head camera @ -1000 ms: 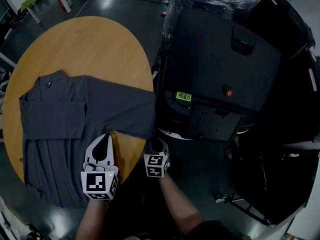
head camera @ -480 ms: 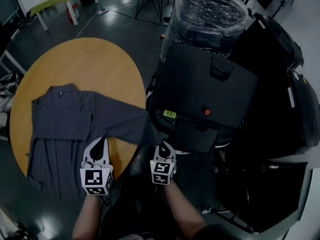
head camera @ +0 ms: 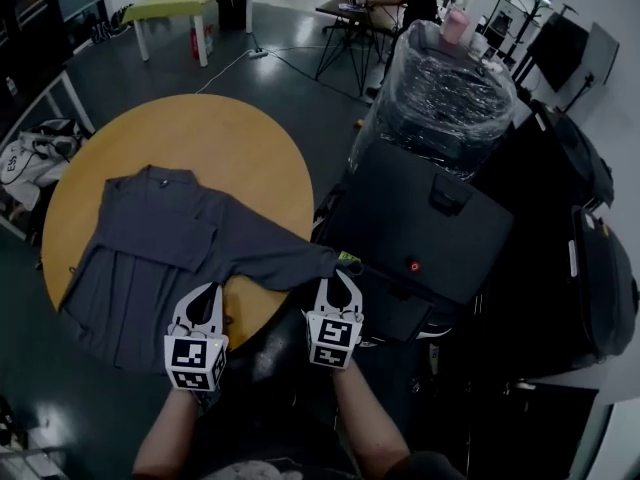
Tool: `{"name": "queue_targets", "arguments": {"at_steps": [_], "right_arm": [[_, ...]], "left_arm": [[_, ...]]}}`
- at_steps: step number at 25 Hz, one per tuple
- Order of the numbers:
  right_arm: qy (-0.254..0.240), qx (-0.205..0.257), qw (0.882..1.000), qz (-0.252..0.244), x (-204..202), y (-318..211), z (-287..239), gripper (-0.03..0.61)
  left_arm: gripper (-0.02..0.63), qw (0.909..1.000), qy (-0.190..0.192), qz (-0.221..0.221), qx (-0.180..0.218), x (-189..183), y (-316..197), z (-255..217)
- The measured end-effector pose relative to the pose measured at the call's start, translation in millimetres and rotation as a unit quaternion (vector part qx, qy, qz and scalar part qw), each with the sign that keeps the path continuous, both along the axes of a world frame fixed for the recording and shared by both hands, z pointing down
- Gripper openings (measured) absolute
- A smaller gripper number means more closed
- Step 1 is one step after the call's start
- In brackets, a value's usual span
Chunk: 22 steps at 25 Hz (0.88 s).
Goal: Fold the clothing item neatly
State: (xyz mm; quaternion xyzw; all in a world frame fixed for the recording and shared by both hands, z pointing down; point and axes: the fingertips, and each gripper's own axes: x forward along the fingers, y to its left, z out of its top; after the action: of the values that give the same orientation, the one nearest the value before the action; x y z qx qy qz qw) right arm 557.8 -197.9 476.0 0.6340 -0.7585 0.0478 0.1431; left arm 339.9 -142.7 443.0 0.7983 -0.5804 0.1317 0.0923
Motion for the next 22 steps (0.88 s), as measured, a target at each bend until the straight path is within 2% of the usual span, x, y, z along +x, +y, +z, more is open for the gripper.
{"name": "queue_targets", "arguments": {"at_steps": [5,12,22], "right_arm": [[-0.003,0.016,1.0,-0.017,-18.3,3.9,-21.3,0.006],[0.009,0.034,0.999,-0.031,-61.9,4.8,-47.3,0.006],[0.052,0.053,0.996,-0.048,-211.0,-18.5,-56.2,0.006]], "left_arm": [[0.009,0.9997,0.0,-0.017,0.018,-22.1,16.8,-15.9],[0.009,0.9989,0.016,-0.031,0.031,-78.7,12.4,-26.6],[0.009,0.9993,0.026,-0.01,0.026,-224.1,-13.3,-13.0]]}}
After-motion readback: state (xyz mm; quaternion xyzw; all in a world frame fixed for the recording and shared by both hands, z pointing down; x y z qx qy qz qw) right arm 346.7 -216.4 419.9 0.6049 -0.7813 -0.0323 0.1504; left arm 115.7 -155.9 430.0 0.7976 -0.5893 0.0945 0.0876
